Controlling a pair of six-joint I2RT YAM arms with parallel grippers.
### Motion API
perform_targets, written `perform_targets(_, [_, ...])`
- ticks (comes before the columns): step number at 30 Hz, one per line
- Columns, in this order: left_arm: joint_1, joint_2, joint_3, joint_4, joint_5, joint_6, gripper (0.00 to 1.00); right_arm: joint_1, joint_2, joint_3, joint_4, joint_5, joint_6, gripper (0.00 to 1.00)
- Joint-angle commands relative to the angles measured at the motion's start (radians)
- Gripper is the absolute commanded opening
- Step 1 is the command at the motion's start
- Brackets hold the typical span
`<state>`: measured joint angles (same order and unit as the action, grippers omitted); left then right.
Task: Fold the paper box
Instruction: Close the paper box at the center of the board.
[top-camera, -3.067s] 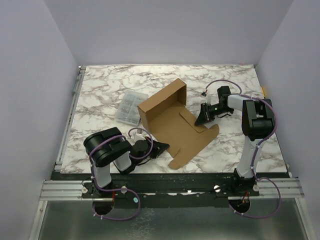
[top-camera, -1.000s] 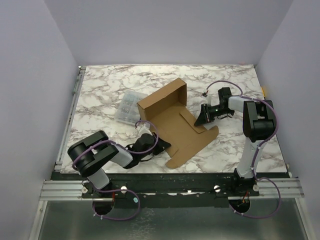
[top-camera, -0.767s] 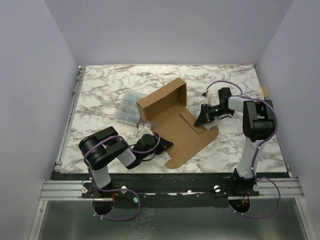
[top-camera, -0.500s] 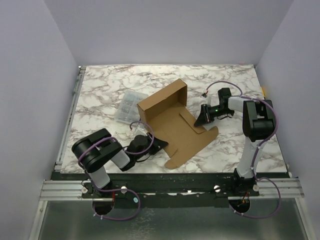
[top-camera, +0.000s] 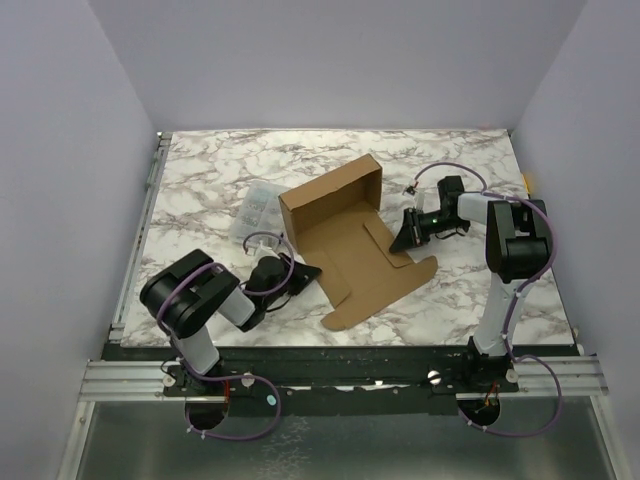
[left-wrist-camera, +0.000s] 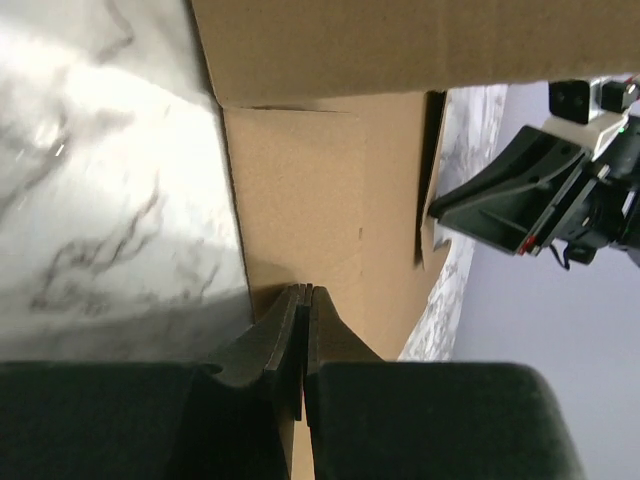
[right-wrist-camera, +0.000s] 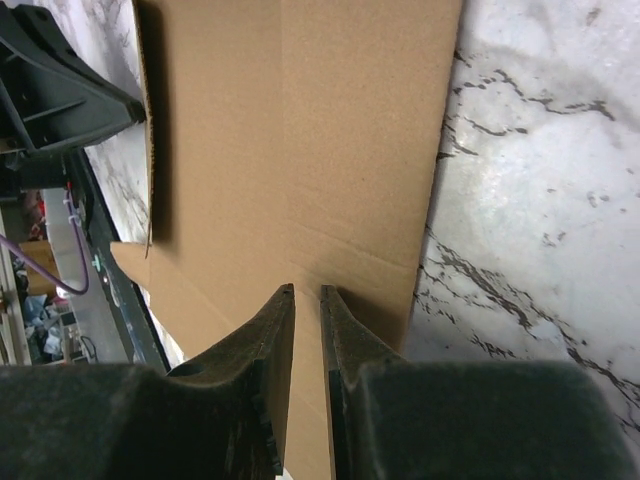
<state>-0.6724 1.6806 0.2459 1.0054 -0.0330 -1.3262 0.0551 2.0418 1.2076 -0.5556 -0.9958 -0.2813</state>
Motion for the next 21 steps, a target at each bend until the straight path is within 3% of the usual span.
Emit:
perform_targets(1, [0.011, 0.136, 0.063, -0.050, 0.024, 0.030, 0.05, 0.006, 0.047, -0.010, -0.032, 0.044, -0.025, 0.22])
perform_targets(5, [0.015, 0.155, 0.007, 0.019, 0.025, 0.024, 0.05, 0.006, 0.039, -0.007, -0.039, 0.035, -0.038, 0.22])
perform_targets(9, [0.032, 0.050, -0.047, 0.058, 0.065, 0.054, 0.08, -0.001, -0.012, 0.012, -0.043, -0.003, -0.043, 0.23])
perform_targets(16, [0.047, -0.207, 0.008, -0.225, 0.123, 0.178, 0.16, -0.007, -0.102, 0.032, -0.041, -0.024, -0.042, 0.33])
perform_targets(21, [0.059, -0.260, 0.052, -0.350, 0.148, 0.248, 0.18, -0.010, -0.120, 0.040, -0.055, -0.032, -0.059, 0.33])
